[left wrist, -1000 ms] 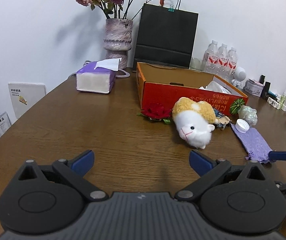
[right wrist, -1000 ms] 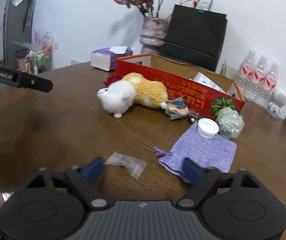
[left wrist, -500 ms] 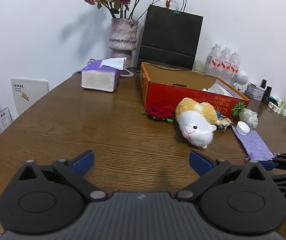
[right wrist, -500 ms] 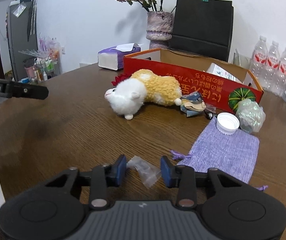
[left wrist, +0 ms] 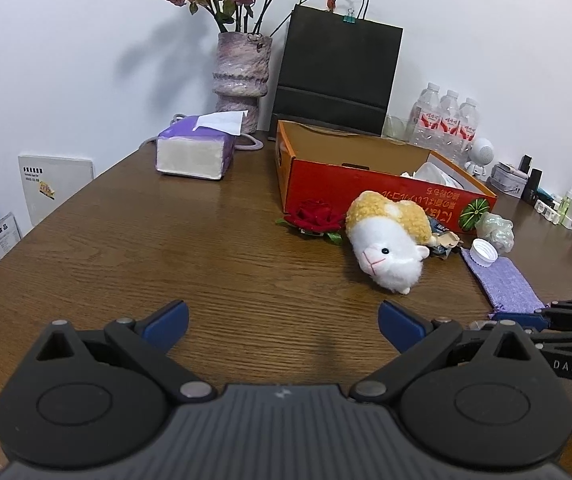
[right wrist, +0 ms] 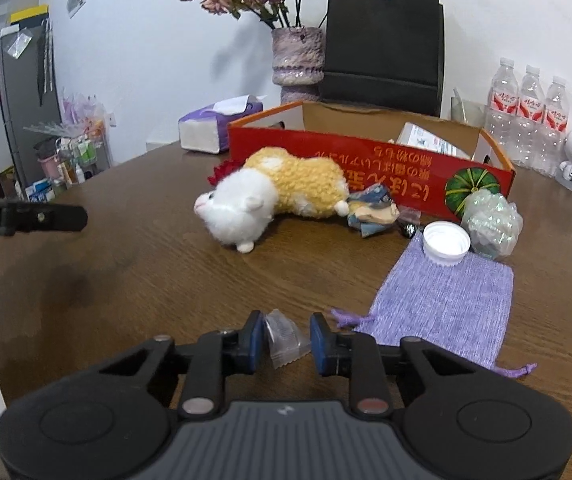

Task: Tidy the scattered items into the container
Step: 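Grasp the clear plastic scrap beside the purple cloth bag with the right tool, then grasp the white-and-yellow plush toy with the left tool while the right tool holds the scrap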

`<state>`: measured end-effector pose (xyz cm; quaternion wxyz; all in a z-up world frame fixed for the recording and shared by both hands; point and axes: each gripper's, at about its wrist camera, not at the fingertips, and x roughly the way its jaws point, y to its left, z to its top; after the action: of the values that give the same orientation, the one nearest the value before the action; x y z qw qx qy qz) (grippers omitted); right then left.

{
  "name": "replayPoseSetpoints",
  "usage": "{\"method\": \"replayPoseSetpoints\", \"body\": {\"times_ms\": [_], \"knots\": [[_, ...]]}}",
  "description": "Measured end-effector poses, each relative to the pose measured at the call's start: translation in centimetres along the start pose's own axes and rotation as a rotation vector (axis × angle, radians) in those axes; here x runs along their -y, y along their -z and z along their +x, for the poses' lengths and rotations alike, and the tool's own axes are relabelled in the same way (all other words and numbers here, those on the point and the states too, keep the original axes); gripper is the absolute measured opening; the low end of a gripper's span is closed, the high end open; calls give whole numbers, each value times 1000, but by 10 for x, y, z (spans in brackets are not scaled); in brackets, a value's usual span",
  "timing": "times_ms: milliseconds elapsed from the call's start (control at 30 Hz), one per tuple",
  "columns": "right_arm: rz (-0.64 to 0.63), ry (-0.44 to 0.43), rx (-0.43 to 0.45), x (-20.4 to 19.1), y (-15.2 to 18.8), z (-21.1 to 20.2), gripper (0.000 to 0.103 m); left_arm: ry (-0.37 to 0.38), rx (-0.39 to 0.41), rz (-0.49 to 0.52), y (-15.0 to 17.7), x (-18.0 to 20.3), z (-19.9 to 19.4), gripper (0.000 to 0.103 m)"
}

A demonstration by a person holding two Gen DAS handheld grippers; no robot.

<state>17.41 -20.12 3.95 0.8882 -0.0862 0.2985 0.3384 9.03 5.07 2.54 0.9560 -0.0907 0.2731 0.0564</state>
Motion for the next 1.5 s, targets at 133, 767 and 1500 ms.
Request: {"method": "replayPoseSetpoints", "body": {"times_ms": [133,767,1500], "knots": [[16,4,26,3,-7,-1,23,16,-2,14,-4,8,6,103],[75,95,54,54,-36,16,24,85,-22,96,-36,69,65,103],[118,98,79,80,-46,31,24,40,-145,110,-45,99,155,56]]}}
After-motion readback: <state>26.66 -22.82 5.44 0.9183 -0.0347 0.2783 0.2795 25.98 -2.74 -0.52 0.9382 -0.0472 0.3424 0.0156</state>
